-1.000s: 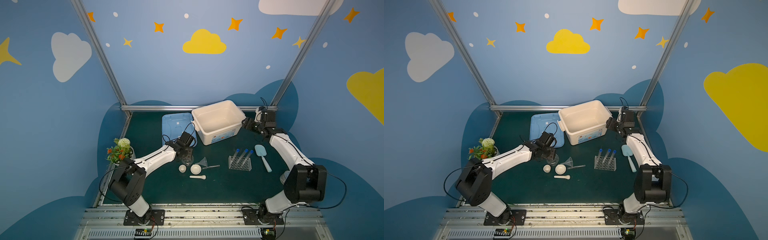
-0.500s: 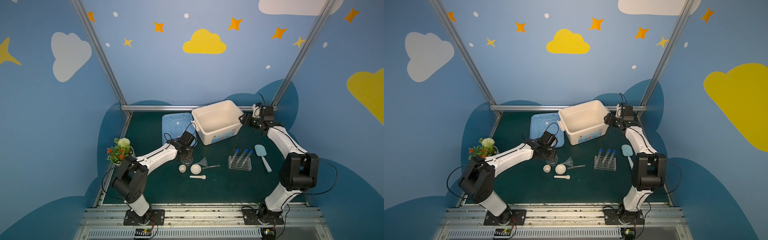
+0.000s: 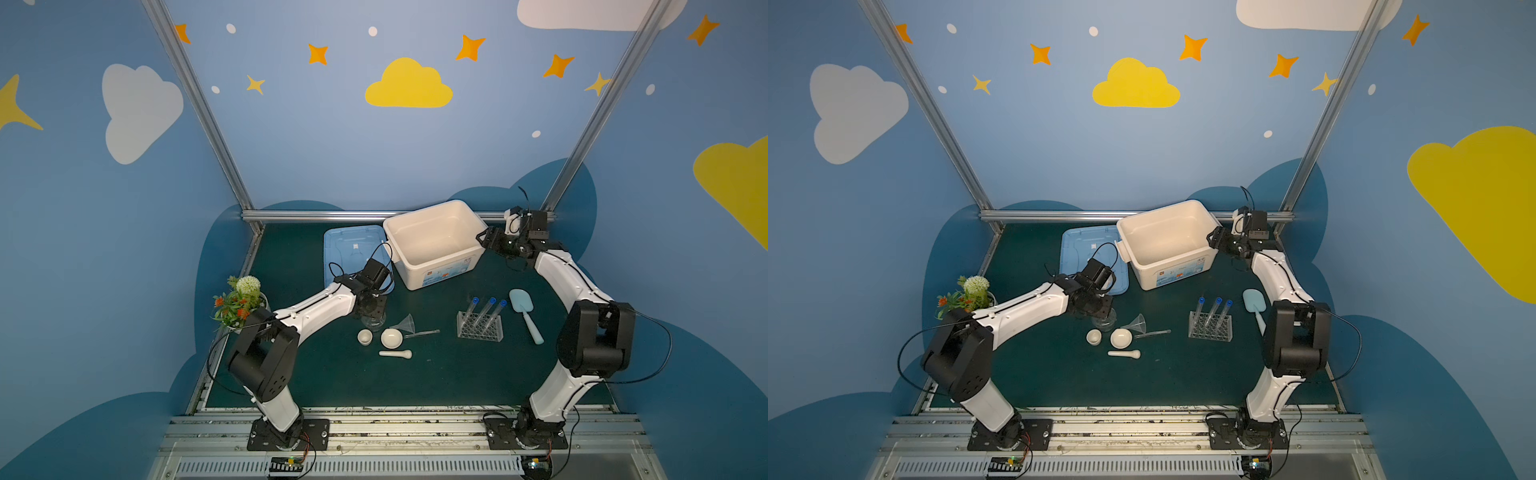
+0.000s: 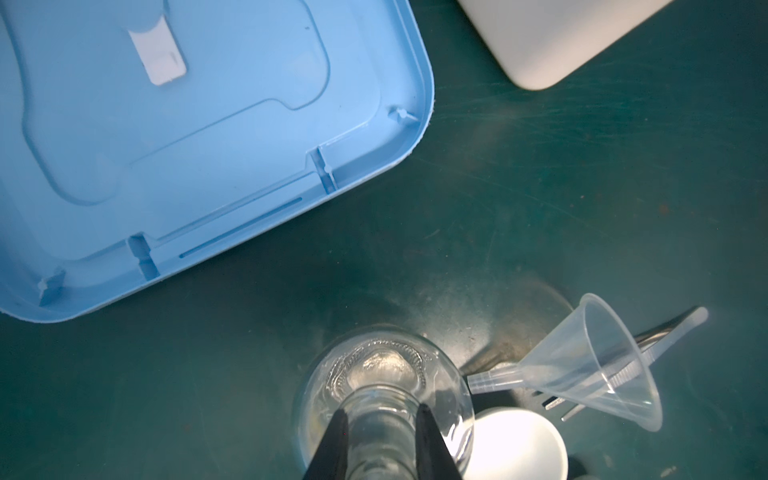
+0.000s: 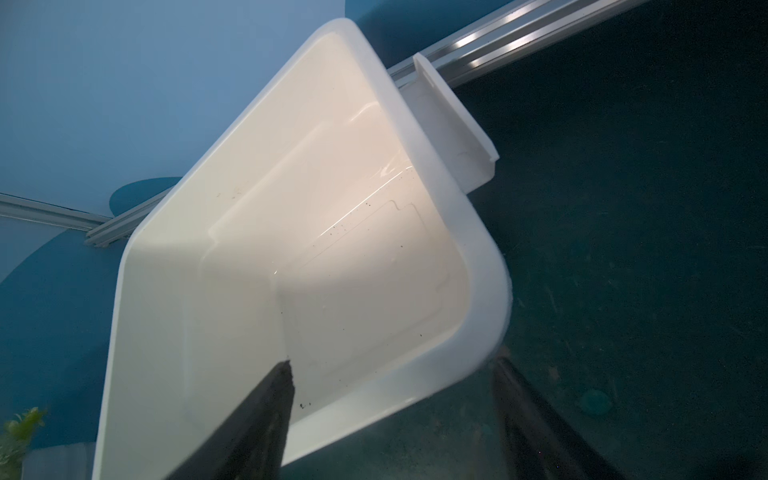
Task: Organize the chemistry lab equipment
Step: 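Lift the flask toward the bin with the left gripper while the right holds the rim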
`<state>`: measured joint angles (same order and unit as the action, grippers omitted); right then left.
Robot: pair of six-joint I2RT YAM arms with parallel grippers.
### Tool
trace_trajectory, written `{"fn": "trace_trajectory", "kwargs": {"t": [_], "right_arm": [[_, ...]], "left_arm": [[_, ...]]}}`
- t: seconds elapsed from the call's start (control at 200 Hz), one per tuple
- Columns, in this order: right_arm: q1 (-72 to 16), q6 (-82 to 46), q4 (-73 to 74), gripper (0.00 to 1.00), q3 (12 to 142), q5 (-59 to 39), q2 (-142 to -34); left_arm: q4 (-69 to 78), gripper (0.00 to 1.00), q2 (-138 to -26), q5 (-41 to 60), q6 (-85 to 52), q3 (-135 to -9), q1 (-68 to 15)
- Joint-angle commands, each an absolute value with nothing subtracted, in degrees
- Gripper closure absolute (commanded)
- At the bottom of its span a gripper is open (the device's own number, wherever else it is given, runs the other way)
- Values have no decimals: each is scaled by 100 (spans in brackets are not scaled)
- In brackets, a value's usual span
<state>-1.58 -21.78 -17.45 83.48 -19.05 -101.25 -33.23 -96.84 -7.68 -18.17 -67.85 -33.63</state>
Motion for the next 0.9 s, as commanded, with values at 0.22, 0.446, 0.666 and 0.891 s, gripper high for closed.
{"fn": "trace_trajectory", "kwargs": {"t": [0.22,0.446,0.666,0.891], "right_arm": [[-98,-2250,-1817,25,8607,-2093,-10345],[-53,-2287,-1802,26,8614,-2110,-10343],[42,-2285,-1730,26,8653,-1975,-10423],[137,-2360,-1610,27,8750,-2037,-10577]], "left_arm": [[-3629,91,-9757,-709,-1699,-7072,-3335],[-3772,92,-9594,-825,-1653,-7245,-3331],[-3972,92,-9395,-1041,-1534,-7528,-3323],[-4091,92,-9225,-1152,-1458,-7867,-3296]]}}
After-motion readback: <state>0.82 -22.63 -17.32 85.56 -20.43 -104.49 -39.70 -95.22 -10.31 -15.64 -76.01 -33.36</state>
